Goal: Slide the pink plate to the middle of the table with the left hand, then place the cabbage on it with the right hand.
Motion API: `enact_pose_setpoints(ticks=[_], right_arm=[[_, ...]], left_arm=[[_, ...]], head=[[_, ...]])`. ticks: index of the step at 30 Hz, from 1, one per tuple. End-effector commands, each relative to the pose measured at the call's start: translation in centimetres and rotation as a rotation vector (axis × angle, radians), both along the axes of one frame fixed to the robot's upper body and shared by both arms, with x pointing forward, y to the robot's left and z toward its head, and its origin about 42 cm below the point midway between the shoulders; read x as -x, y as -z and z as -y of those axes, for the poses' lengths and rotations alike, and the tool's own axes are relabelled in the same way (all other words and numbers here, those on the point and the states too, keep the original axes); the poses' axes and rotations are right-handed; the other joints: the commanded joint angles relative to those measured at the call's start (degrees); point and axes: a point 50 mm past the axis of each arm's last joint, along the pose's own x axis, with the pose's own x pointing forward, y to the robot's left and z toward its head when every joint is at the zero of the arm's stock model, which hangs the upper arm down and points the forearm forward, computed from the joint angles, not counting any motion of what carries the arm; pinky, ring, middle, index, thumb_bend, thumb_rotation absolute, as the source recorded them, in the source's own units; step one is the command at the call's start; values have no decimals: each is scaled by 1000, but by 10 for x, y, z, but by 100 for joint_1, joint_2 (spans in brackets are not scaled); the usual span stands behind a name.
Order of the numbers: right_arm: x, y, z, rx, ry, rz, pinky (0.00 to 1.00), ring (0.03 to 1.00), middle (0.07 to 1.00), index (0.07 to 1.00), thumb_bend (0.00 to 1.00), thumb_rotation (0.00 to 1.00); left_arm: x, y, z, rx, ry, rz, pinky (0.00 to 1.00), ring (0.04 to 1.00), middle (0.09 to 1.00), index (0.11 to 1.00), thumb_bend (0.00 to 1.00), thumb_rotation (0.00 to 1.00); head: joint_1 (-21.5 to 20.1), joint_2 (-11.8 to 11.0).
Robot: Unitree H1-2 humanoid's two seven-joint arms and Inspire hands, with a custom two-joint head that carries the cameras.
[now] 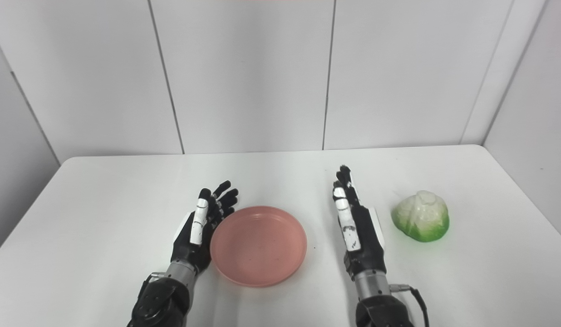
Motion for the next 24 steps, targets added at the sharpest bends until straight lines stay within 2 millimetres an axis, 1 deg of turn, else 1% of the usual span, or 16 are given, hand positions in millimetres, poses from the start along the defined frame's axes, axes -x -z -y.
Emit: enact_pose_setpoints(ticks=[1,2,3,4,5,6,7,8,10,11,12,13,15,17,21,24], right_arm=[[-11,-39,18,167,-13,100,945,975,982,985,628,806],[-14,-46,27,258,-8,101,935,974,981,984,645,786],[-15,-50,32,314,-4,98,919,967,976,981,657,774],[-17,-59,45,410,16,103,911,963,974,979,663,767],[-18,-66,53,466,31,107,862,913,940,952,709,674],[-20,-73,65,531,49,109,848,901,930,943,735,645],[-22,-78,73,573,61,108,833,894,919,933,785,609],[-24,-83,81,644,74,101,832,893,918,932,790,605],[-26,-92,96,755,90,86,816,889,913,933,835,619],[-27,-95,101,796,94,78,816,903,924,924,869,561],[-28,-100,110,840,107,58,817,907,928,921,881,542],[-28,-103,116,870,117,44,779,915,943,917,923,482],[-30,-107,124,923,138,22,745,919,956,919,957,433],[-34,-111,134,982,157,1,764,930,967,931,993,387],[-40,-117,149,1071,204,-22,813,935,960,941,1000,353],[-45,-120,162,1103,222,-50,820,940,958,949,1000,323]], left_arm=[[0,0,2,-11,7,29,993,948,915,908,783,1000],[-1,-1,1,-12,7,34,993,948,916,910,781,1000],[-1,-1,0,-12,6,38,996,949,918,912,779,1000],[-2,-1,-3,-6,4,37,998,949,919,913,778,1000],[-2,-2,-5,-2,3,36,1000,948,921,915,782,1000],[-3,-3,-7,1,1,35,1000,948,921,916,784,1000],[-3,-3,-9,3,0,34,999,948,922,917,787,1000],[-4,-4,-10,0,-4,33,999,948,922,917,788,1000],[-5,-5,-13,-1,-6,34,991,946,916,911,786,1000],[-5,-5,-14,0,-6,35,992,951,918,910,784,1000],[-6,-5,-16,1,-3,36,993,952,918,910,784,1000],[-6,-5,-17,2,-2,36,997,954,919,910,780,1000],[-7,-5,-19,3,-1,37,1000,953,919,911,778,1000],[-8,-5,-22,-1,-3,36,996,946,917,912,786,1000],[-10,-4,-26,12,2,27,996,943,912,909,797,1000],[-11,-4,-29,16,10,23,1000,944,908,900,799,1000]], head=[[-153,-23],[-304,-45],[-304,-45],[-459,-67],[-459,-67],[-589,-64],[-589,-64],[-685,-68],[-802,-82],[-802,-82],[-931,-106],[-931,-106],[-1106,-128],[-1250,-151],[-1350,-187],[-1380,-201]])
